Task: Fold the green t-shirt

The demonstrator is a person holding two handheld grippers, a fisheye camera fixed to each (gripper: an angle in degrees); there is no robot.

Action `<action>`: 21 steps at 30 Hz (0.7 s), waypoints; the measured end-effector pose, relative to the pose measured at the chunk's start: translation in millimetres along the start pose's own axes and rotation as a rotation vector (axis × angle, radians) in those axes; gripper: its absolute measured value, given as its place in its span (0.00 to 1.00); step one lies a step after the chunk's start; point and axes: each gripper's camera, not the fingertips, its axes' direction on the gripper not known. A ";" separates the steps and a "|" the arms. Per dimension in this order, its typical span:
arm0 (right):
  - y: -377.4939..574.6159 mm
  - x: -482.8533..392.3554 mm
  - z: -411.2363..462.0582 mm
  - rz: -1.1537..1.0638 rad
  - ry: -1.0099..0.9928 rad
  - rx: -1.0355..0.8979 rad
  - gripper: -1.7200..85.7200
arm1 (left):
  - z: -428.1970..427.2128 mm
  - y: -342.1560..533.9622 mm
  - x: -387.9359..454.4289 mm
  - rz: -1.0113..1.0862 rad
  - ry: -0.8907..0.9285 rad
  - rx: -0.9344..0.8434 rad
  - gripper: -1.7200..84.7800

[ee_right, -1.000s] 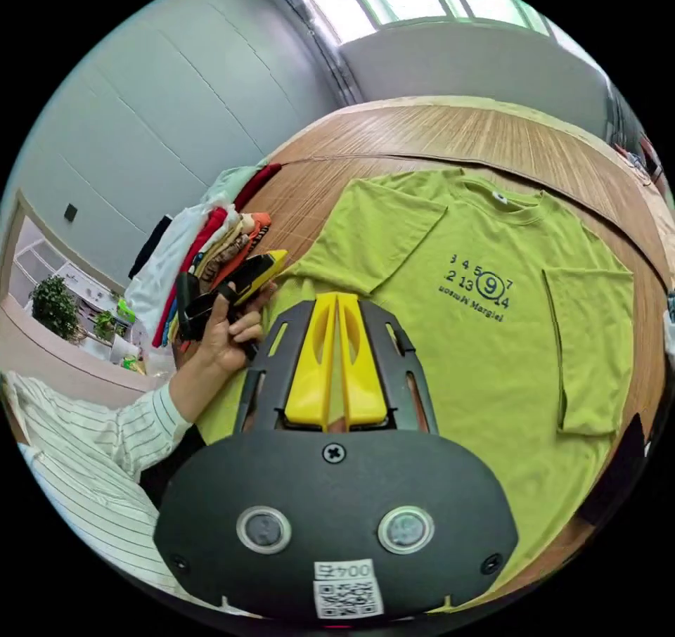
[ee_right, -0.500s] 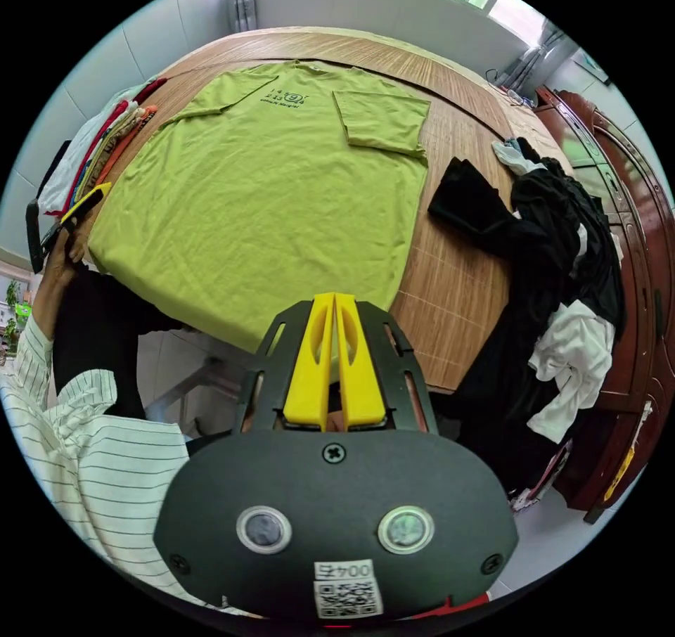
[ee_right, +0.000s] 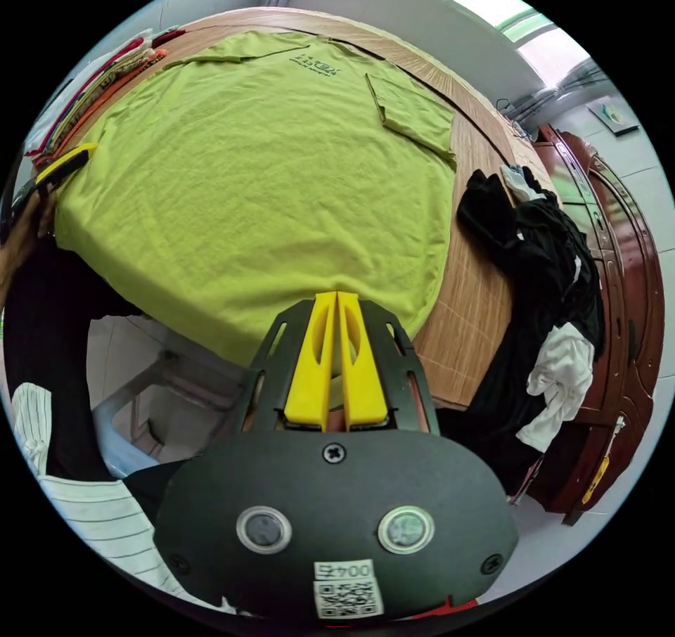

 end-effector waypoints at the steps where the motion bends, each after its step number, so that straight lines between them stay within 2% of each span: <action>1: -0.3 1.4 0.1 0.021 -0.011 0.010 0.01 | 0.3 -2.0 -2.9 -0.025 0.037 -0.009 0.04; 4: -2.1 8.3 -1.5 0.090 -0.065 0.034 0.01 | -1.3 -10.0 3.5 -0.010 0.020 -0.049 0.03; 8: -4.1 6.4 -12.6 0.008 -0.038 0.014 0.01 | -13.1 -26.3 17.3 0.035 -0.074 -0.151 0.03; 11: -7.1 18.5 -26.1 -0.019 -0.055 0.023 0.01 | -29.1 -34.4 12.7 0.023 -0.051 -0.162 0.02; 14: -20.1 39.4 -27.2 -0.016 -0.131 -0.036 0.01 | -27.9 -45.2 5.8 0.014 -0.033 -0.287 0.02; 17: -35.2 46.2 -12.7 -0.054 -0.116 -0.143 0.01 | -8.3 -47.4 10.1 0.094 -0.087 -0.424 0.02; 21: -43.2 41.1 11.7 -0.113 -0.120 -0.249 0.01 | -8.3 -44.7 19.6 0.158 -0.124 -0.378 0.02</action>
